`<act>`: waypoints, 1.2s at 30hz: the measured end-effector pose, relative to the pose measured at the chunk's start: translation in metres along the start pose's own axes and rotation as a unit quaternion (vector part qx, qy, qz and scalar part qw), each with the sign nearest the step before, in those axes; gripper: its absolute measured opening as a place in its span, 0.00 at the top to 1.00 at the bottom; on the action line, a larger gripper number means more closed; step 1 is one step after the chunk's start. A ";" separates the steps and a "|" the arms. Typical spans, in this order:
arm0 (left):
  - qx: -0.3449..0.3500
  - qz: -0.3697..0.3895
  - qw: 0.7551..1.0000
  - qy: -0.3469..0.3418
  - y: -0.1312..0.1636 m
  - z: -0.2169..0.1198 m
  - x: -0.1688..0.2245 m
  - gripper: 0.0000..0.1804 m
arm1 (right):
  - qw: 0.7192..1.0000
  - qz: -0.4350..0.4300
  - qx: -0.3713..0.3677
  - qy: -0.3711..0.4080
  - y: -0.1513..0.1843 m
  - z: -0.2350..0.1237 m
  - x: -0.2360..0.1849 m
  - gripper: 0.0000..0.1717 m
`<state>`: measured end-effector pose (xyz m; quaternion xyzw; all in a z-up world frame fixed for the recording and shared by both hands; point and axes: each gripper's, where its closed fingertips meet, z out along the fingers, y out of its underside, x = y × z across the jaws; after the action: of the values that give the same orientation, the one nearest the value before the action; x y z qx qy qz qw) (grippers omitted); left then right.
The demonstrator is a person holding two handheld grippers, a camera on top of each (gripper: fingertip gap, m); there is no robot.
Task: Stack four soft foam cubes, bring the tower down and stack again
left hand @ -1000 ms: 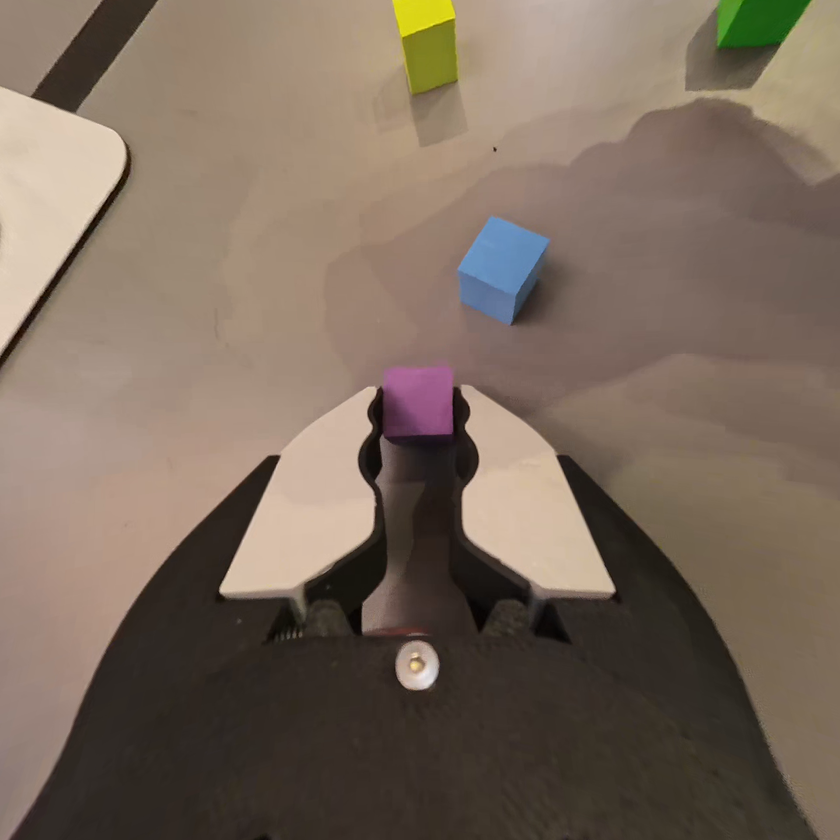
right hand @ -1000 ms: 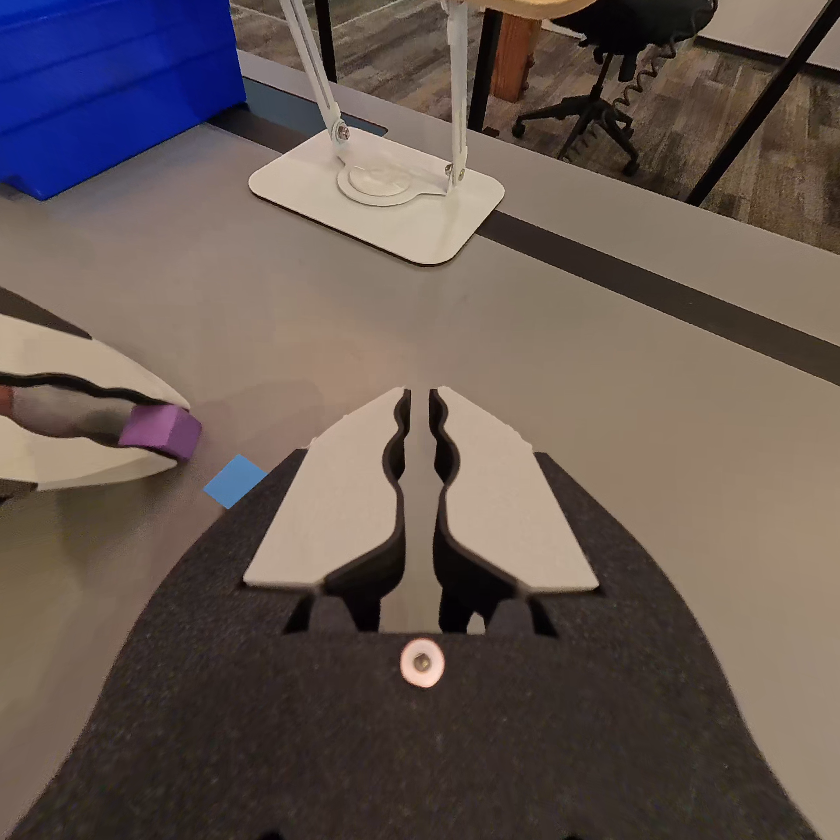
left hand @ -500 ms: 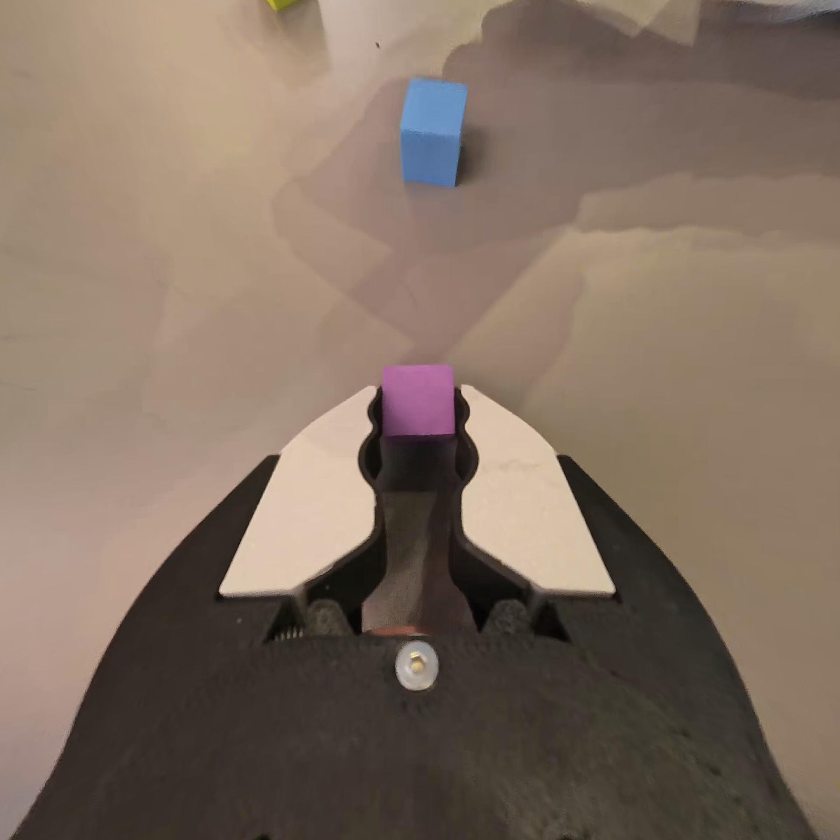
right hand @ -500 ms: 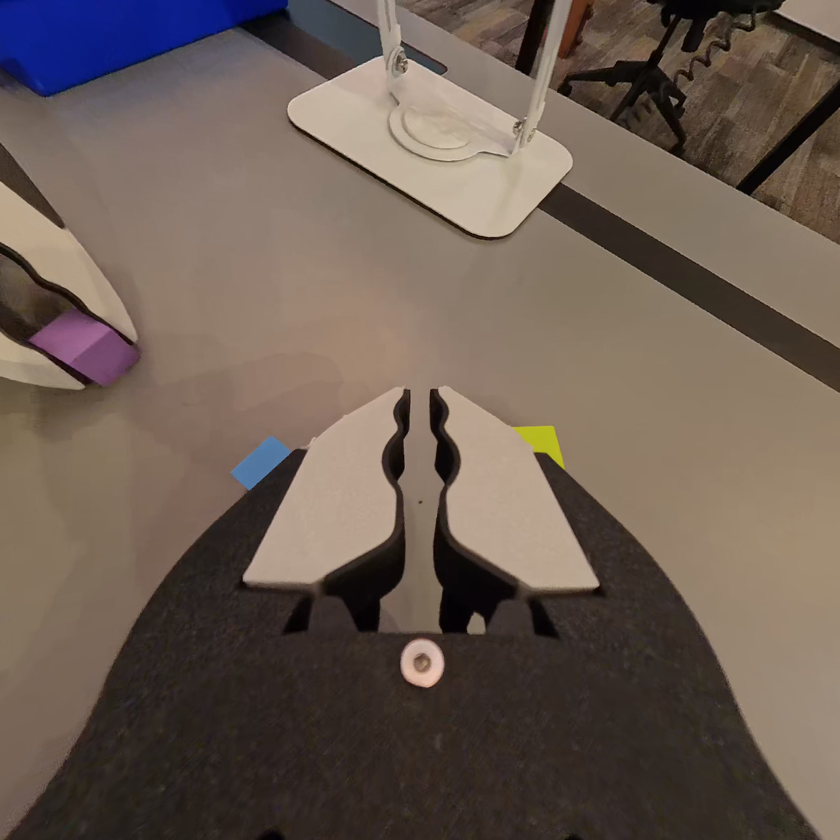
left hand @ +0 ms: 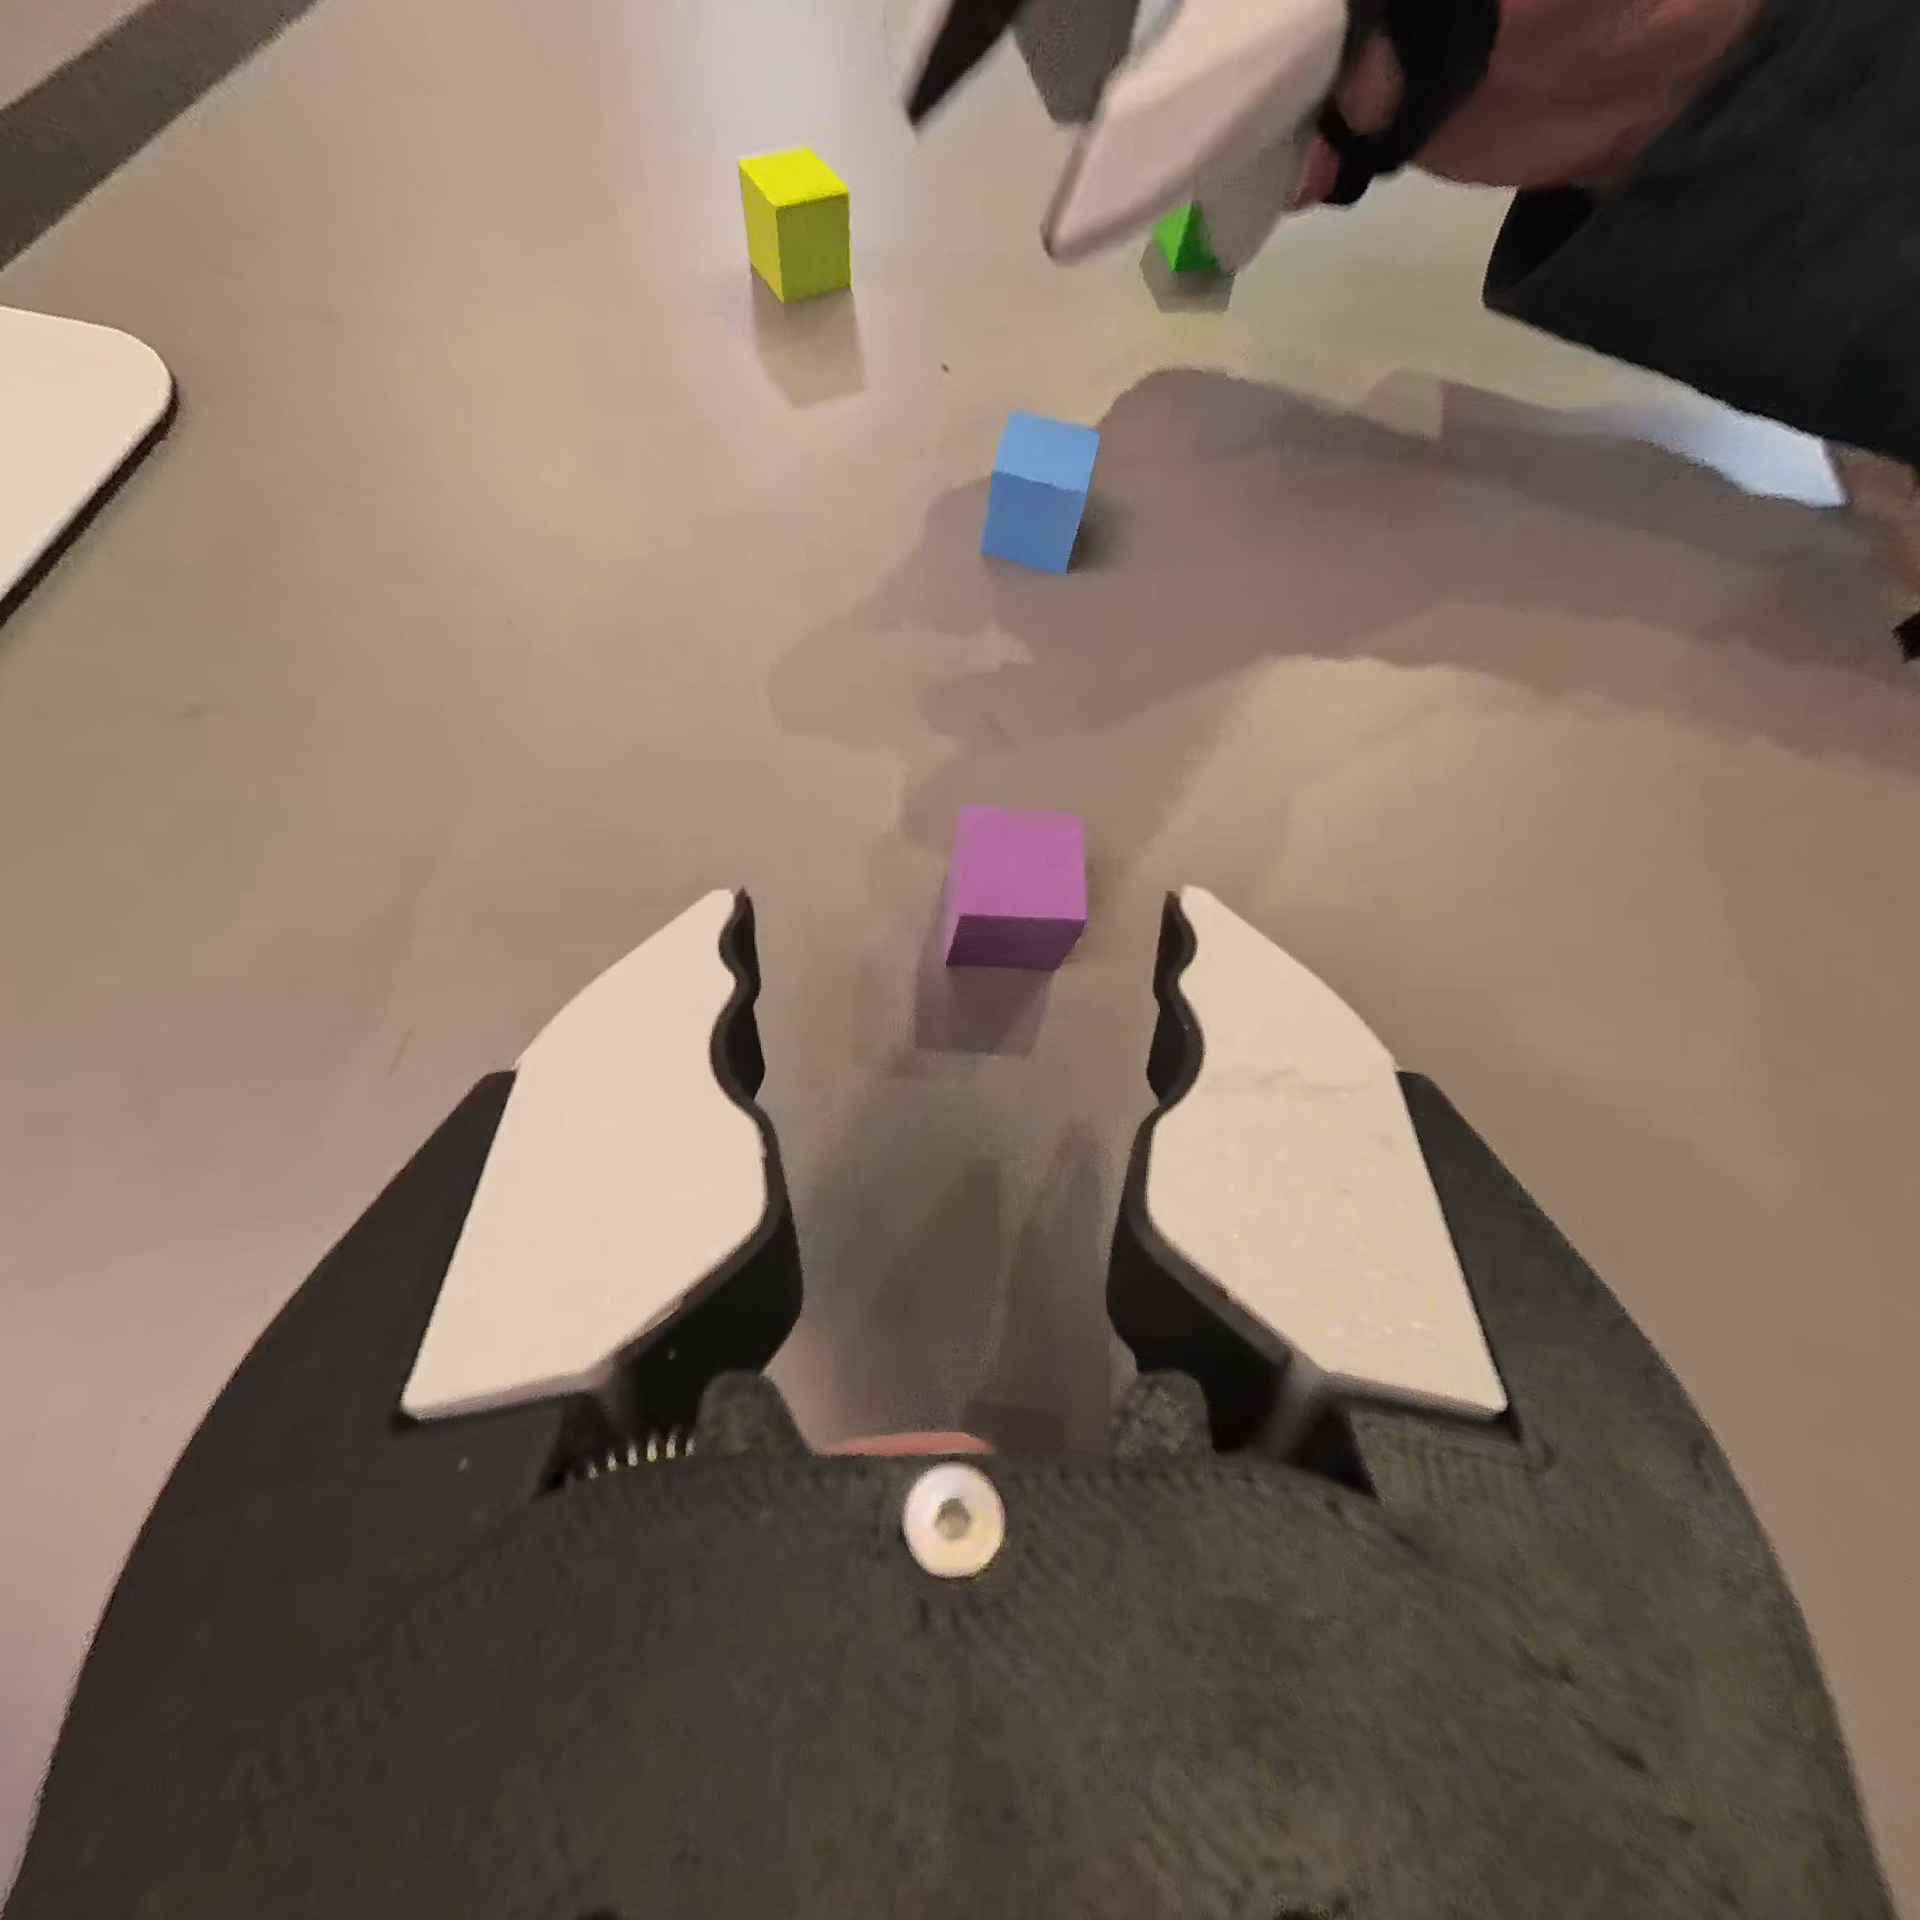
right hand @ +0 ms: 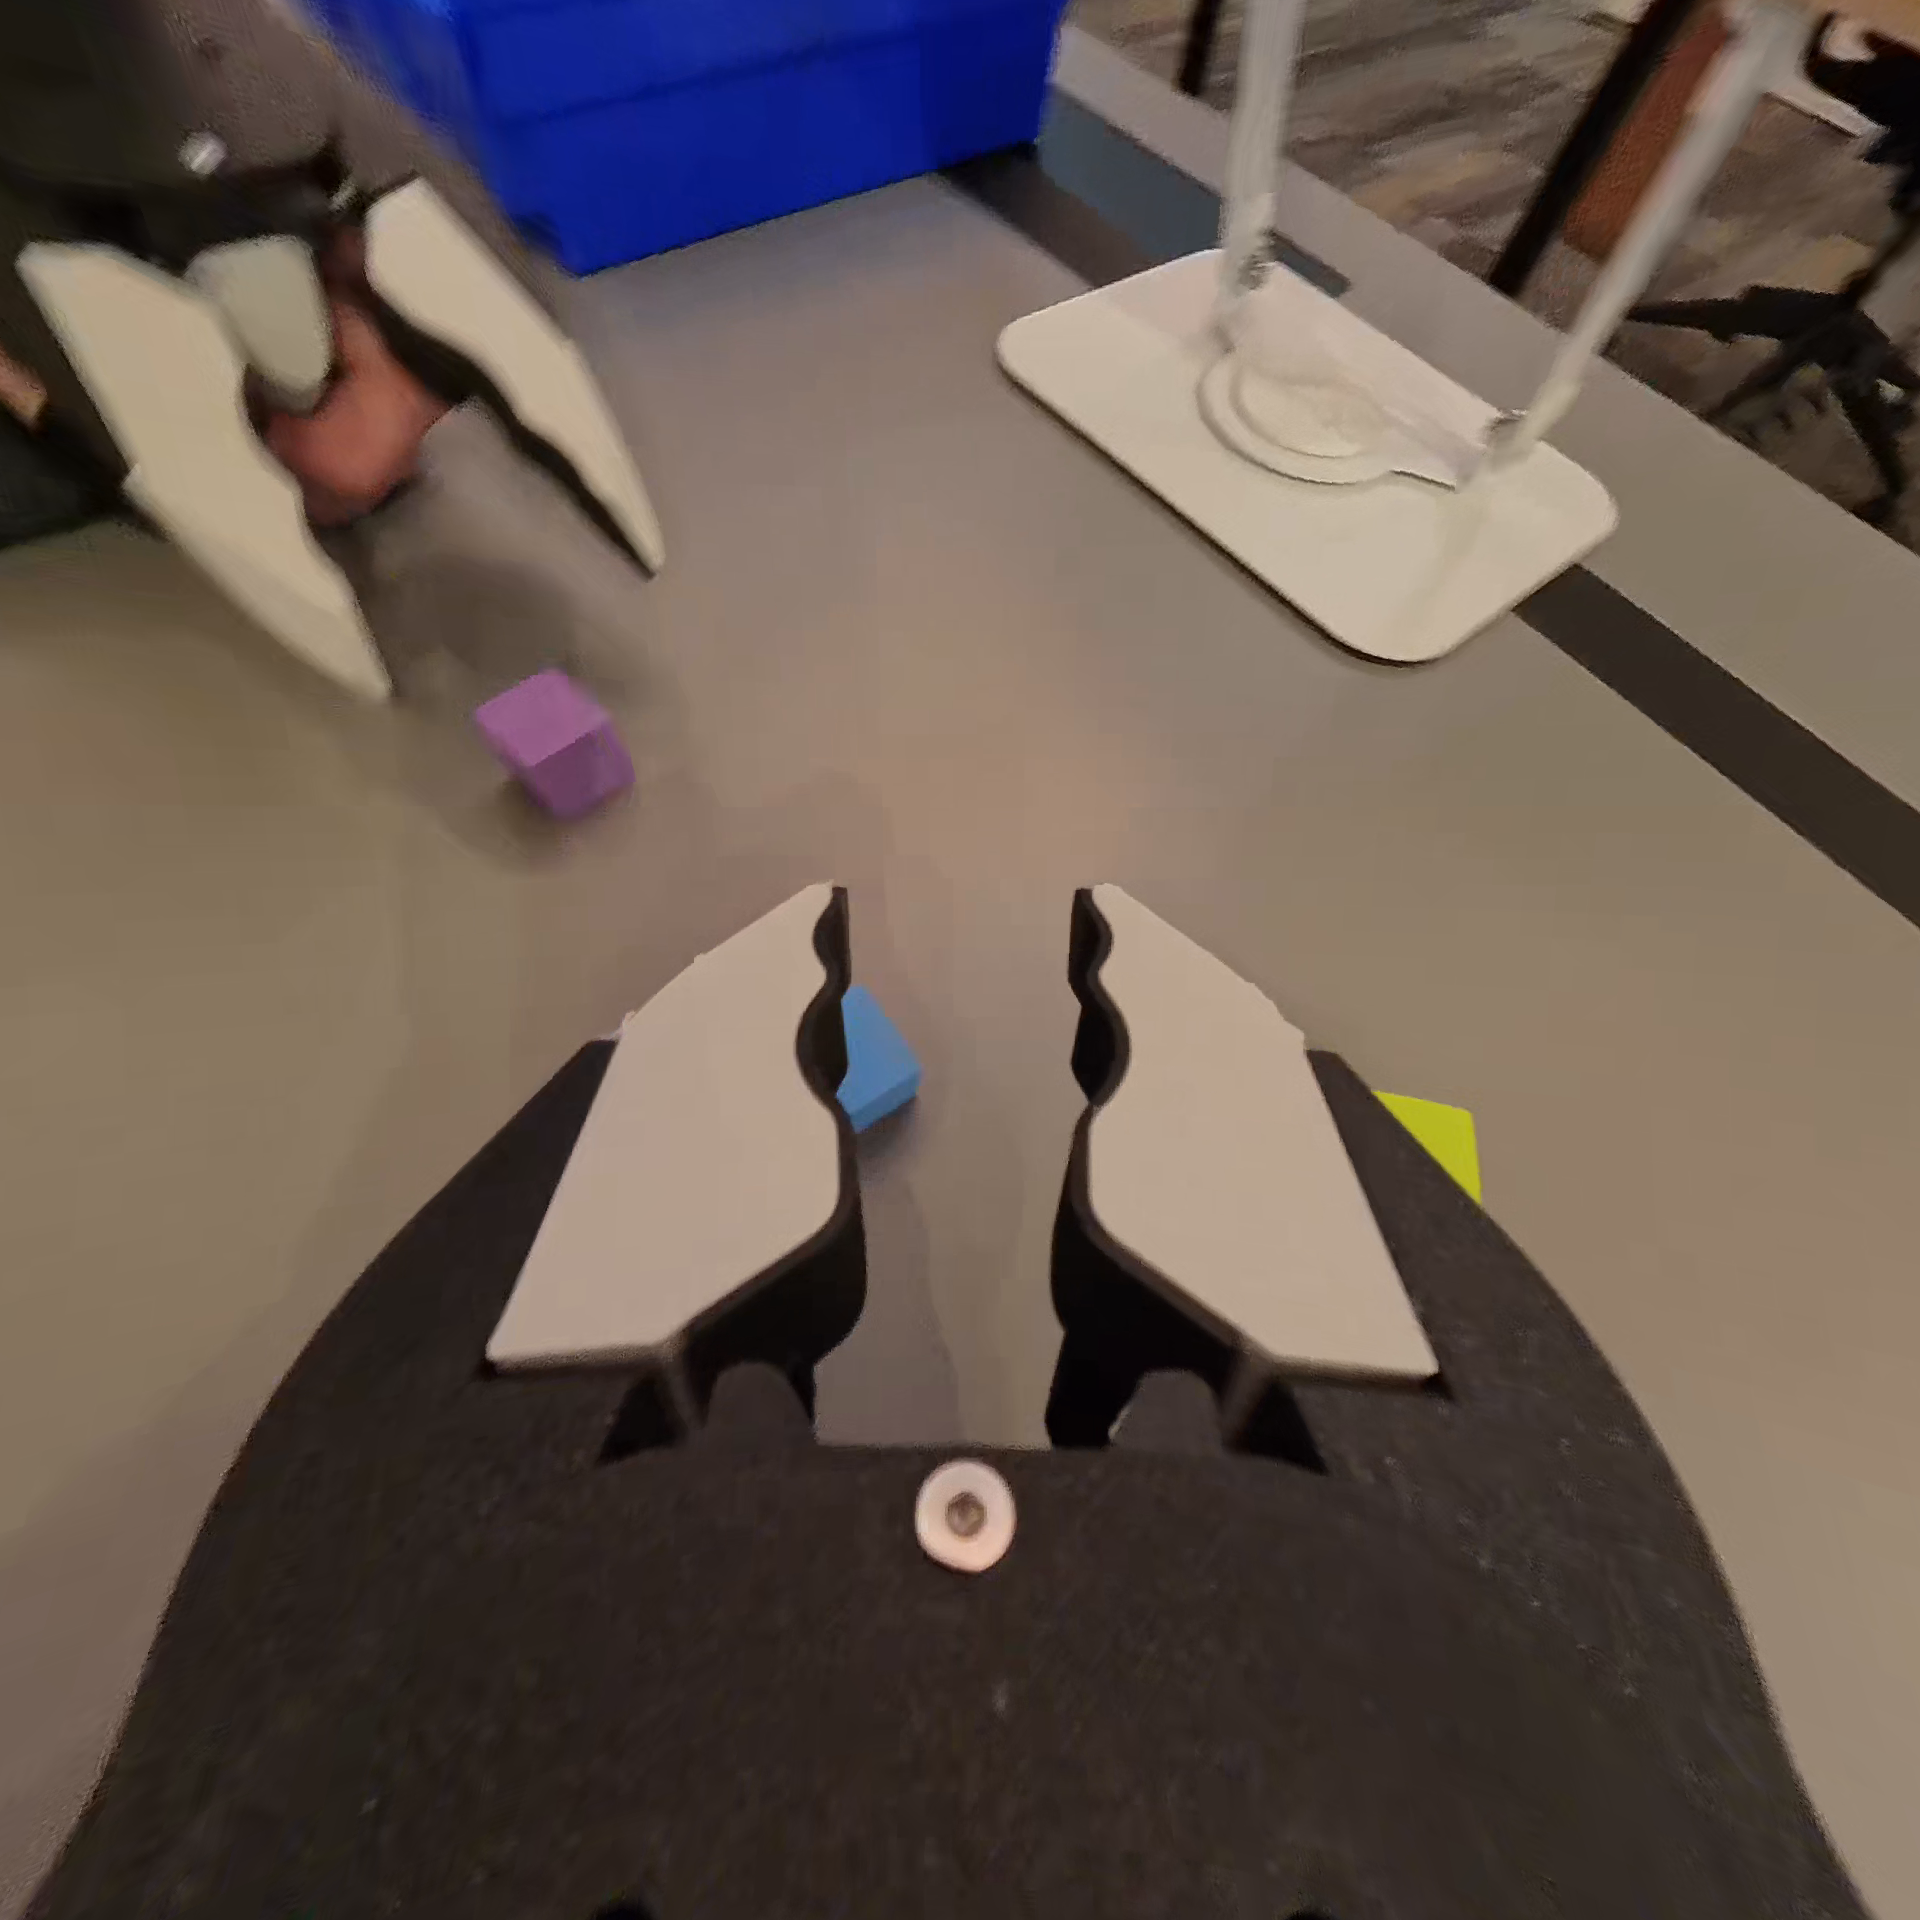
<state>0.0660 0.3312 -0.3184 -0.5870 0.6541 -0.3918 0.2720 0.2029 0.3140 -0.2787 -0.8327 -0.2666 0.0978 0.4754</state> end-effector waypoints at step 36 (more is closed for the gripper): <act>0.125 -0.084 0.986 0.070 -0.019 -0.036 -0.015 0.69 | 0.925 -0.244 -0.204 -0.208 -0.010 0.028 -0.081 0.86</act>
<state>0.0498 0.3526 -0.2849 -0.5723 0.5659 -0.5320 0.2631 0.1196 0.2952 -0.2919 -0.7816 -0.5688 0.0934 0.2382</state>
